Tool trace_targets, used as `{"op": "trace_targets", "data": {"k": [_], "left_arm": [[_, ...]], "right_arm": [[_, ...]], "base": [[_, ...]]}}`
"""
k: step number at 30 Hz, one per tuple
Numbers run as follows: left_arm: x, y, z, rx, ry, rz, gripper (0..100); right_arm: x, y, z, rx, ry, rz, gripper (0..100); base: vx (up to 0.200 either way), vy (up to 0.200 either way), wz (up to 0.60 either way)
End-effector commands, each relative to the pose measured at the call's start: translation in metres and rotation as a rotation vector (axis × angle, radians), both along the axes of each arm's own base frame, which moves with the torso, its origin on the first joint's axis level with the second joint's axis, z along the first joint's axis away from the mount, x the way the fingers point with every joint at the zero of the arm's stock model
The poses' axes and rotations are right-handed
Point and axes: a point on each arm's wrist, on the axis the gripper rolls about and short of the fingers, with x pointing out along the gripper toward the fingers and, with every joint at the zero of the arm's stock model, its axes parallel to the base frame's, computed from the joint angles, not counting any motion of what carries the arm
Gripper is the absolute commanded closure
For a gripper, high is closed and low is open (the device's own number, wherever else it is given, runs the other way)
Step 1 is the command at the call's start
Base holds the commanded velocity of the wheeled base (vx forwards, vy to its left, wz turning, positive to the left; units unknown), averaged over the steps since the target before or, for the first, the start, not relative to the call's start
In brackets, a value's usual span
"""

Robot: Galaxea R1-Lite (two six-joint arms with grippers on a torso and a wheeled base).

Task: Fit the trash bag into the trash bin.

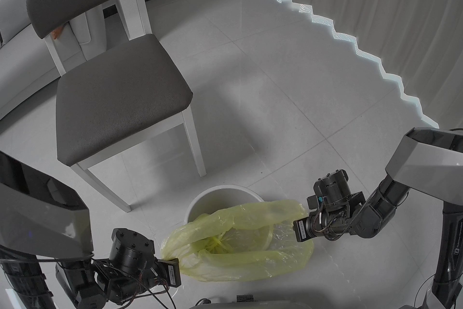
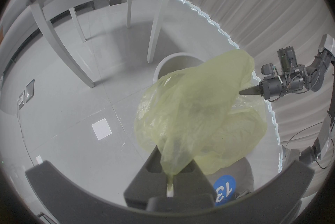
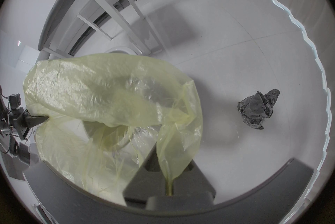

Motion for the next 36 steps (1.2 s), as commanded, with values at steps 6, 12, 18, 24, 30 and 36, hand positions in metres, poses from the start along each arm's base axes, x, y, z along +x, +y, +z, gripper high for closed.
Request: {"op": "trace_targets", "data": {"k": [6,12,18,24,30,36], "left_arm": [[0.01,0.006,-0.058,0.053,0.047,0.031,100],[0.026,0.019,-0.064,0.041,0.042,0.009,100],[0.044,0.021,-0.049,-0.011,-0.049,0.035,100],[0.06,0.015,-0.032,-0.064,-0.155,0.038,100],[0.059,0.009,-0.028,-0.076,-0.171,0.014,100],[0.051,0.002,-0.022,-0.082,-0.176,-0.011,100]], "right_arm": [[0.007,0.003,-0.002,0.004,-0.013,-0.004,100],[0.043,0.0,-0.003,0.03,-0.069,-0.049,100],[0.061,-0.007,-0.002,0.038,-0.09,-0.083,100],[0.065,-0.012,0.001,0.04,-0.097,-0.096,100],[0.061,-0.013,-0.004,0.032,-0.077,-0.094,100],[0.045,-0.017,-0.01,-0.022,-0.056,-0.04,0]], "base": [[0.0,0.0,0.0],[0.0,0.0,0.0],[0.0,0.0,0.0],[0.0,0.0,0.0],[0.0,0.0,0.0],[0.0,0.0,0.0]]}}
